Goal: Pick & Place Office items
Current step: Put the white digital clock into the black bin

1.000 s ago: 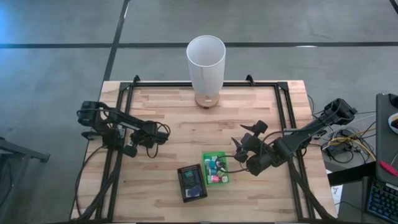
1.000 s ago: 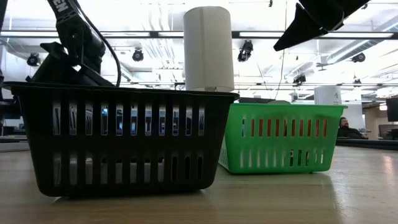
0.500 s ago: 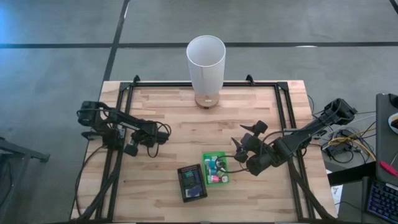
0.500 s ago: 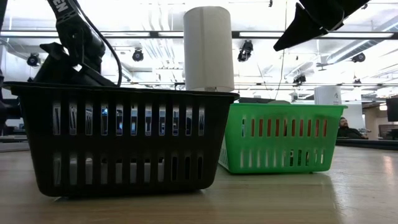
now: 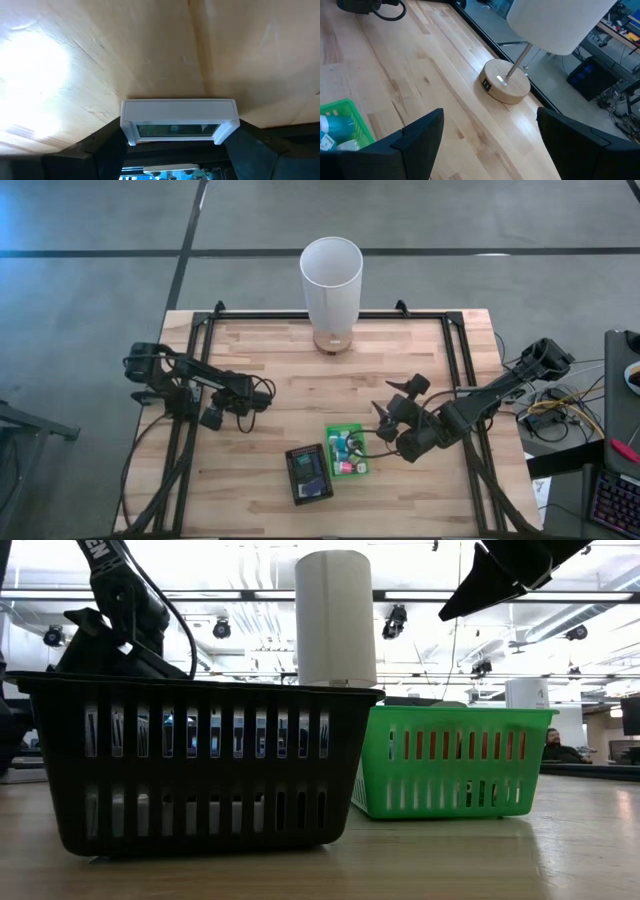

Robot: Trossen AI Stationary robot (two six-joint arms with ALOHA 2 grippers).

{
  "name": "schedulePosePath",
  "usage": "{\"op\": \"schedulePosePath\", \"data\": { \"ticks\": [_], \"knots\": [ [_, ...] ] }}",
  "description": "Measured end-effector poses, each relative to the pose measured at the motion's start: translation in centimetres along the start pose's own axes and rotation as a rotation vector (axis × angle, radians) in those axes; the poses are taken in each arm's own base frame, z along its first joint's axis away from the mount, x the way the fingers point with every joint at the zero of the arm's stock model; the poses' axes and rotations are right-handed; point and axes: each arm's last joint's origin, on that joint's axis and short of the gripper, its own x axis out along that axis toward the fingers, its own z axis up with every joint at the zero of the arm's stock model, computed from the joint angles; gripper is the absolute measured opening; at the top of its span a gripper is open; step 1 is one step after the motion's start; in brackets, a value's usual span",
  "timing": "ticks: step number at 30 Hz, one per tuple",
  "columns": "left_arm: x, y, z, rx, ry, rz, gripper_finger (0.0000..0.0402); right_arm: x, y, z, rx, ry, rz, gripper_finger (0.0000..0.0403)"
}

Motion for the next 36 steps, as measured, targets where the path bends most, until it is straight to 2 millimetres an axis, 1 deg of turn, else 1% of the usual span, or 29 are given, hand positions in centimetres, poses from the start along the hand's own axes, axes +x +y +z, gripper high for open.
{"op": "schedulePosePath", "data": {
  "ticks": [5, 7, 11, 13, 16, 18, 20, 23, 27, 30, 32, 34, 36],
  "knots": [
    [0.0, 0.1, 0.0, 0.013, 0.007, 0.026, 0.0284, 0.0, 0.0, 0.0, 0.002, -0.001, 0.0, 0.0313],
    [-0.4, 0.3, 0.1, 0.02, 0.001, 0.046, 0.0284, 0.0, 0.0, 0.0, 0.003, -0.001, 0.001, 0.0313],
    [-2.1, 0.8, 0.6, 0.015, -0.024, 0.076, 0.0284, 0.0, 0.0, 0.0, 0.003, -0.001, 0.001, 0.0313],
    [-3.4, 1.2, 0.9, 0.0, -0.058, 0.087, 0.0284, 0.0, 0.0, 0.0, 0.003, -0.001, 0.001, 0.0313],
    [-5.8, 1.9, 1.4, -0.041, -0.125, 0.108, 0.0284, 0.0, 0.0, 0.0, 0.003, -0.001, 0.001, 0.0313],
    [-7.9, 2.4, 1.7, -0.084, -0.178, 0.122, 0.0284, 0.0, 0.0, 0.0, 0.002, -0.001, 0.001, 0.0313],
    [-10.2, 3.0, 1.8, -0.138, -0.244, 0.137, 0.0284, 0.0, 0.0, 0.0, -0.002, 0.002, 0.004, 0.0313],
    [-14.2, 3.6, 1.7, -0.22, -0.378, 0.165, 0.0284, 0.0, 0.1, -0.1, -0.003, 0.02, 0.026, 0.0313],
    [-19.6, 3.7, 0.7, -0.332, -0.589, 0.175, 0.0284, 0.0, 0.2, -0.1, -0.001, 0.043, 0.054, 0.0313],
    [-23.2, 2.9, -0.1, -0.393, -0.76, 0.159, 0.0284, -0.1, 0.2, -0.2, 0.005, 0.059, 0.074, 0.0313],
    [-25.2, 1.9, -0.5, -0.41, -0.87, 0.128, 0.0284, -0.1, 0.3, -0.2, 0.005, 0.065, 0.082, 0.0313],
    [-26.8, 0.6, -0.6, -0.426, -0.969, 0.093, 0.0284, -0.1, 0.3, -0.2, 0.008, 0.067, 0.083, 0.0313],
    [-27.9, -1.1, -0.4, -0.435, -1.045, 0.058, 0.0284, -0.1, 0.3, -0.2, 0.03, 0.082, 0.1, 0.0313]
  ]
}}
